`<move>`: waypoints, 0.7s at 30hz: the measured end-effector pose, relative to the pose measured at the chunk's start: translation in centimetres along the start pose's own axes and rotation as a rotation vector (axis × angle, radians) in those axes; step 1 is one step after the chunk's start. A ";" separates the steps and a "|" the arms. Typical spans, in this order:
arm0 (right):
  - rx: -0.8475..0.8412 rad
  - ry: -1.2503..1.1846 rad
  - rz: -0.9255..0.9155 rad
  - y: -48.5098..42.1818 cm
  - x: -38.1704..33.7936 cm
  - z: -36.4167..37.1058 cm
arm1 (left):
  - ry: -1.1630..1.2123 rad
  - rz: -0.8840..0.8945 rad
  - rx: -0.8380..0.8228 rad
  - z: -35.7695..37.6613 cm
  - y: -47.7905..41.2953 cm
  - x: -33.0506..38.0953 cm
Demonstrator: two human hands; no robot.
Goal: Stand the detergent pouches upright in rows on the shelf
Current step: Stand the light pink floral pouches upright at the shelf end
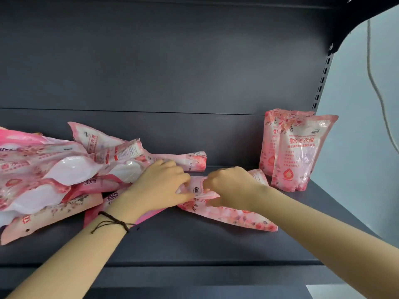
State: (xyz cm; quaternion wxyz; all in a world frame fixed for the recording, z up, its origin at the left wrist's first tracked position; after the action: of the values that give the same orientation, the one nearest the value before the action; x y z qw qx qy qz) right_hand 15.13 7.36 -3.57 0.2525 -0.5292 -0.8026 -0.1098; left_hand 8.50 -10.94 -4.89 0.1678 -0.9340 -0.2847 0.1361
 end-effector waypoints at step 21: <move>0.310 -0.334 0.381 0.1 5.0 0.4 | 0.618 -0.270 0.242 -0.6 -2.8 0.6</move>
State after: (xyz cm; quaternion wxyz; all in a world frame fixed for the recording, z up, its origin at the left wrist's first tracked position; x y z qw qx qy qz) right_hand 13.52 11.49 -1.31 0.2108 -0.6360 -0.7266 0.1521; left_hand 7.83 -8.56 -3.33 0.3716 -0.8584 -0.3233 -0.1434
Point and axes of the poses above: each hand's wrist, its own y-axis away from the middle knuckle, its own z-axis out of the palm, x = y × z, the point moved 1 cm from there along -y, towards the middle knuckle, and after that the axes turned 8 degrees about y, right-handed, at the moved point
